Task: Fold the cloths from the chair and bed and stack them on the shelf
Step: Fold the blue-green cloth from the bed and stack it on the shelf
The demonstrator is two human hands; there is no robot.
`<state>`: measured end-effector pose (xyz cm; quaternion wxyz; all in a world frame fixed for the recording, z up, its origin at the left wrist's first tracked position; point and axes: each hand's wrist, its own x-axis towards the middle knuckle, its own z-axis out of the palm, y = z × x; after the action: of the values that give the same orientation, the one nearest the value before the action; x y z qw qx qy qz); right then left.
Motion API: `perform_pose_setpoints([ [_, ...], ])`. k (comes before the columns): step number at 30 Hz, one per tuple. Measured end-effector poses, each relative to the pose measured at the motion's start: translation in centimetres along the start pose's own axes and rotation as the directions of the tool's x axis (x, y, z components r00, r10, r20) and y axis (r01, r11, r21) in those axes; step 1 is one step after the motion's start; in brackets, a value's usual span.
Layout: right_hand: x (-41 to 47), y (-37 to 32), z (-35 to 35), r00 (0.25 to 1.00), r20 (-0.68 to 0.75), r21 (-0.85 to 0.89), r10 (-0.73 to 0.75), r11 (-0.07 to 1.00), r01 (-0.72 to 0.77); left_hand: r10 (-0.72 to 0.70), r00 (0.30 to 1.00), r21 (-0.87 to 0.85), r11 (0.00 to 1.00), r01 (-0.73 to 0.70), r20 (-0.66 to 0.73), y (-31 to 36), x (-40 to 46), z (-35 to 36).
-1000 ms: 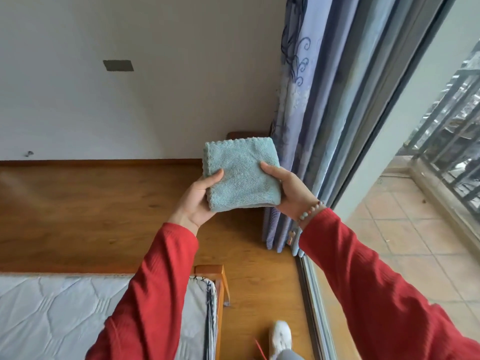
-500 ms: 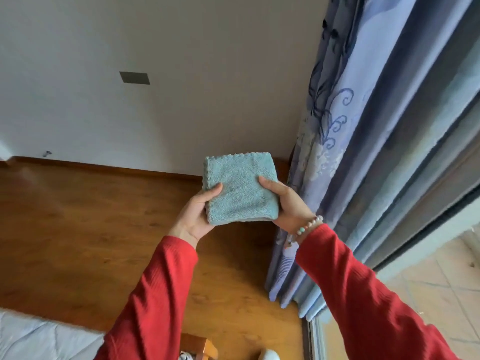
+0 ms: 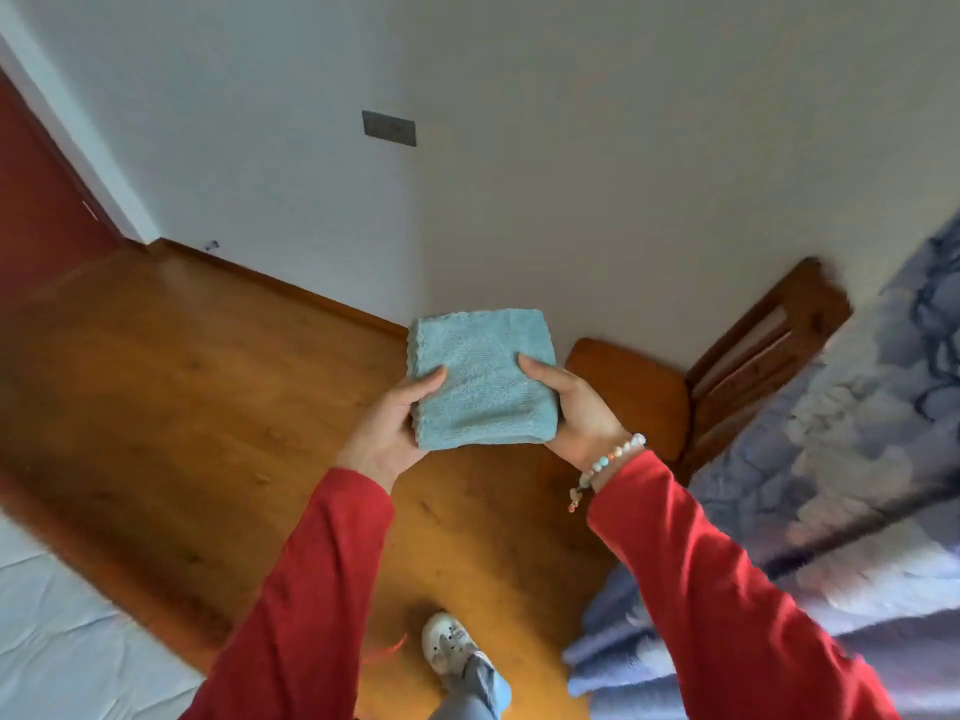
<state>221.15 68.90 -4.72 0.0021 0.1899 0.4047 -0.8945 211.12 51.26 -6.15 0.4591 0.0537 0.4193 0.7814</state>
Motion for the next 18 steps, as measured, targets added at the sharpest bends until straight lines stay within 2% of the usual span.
perform_pose_setpoints([
  [4,8.1,-2.1,3.5,0.996,0.046,-0.017,0.083,0.996,-0.082,0.061,0.998,-0.004,0.998,-0.061,-0.009,5.4,3.4,-3.2],
  [10,19.6,-1.9,10.3,0.973,0.148,-0.061,0.176,0.984,-0.168,0.146,0.976,-0.110,0.980,-0.165,-0.163,13.5,5.3,-10.4],
  [18,30.8,2.2,19.5,0.860,0.342,-0.195,0.378,0.924,-0.329,0.274,0.885,-0.183,0.915,-0.361,-0.377,19.6,2.8,-19.1],
])
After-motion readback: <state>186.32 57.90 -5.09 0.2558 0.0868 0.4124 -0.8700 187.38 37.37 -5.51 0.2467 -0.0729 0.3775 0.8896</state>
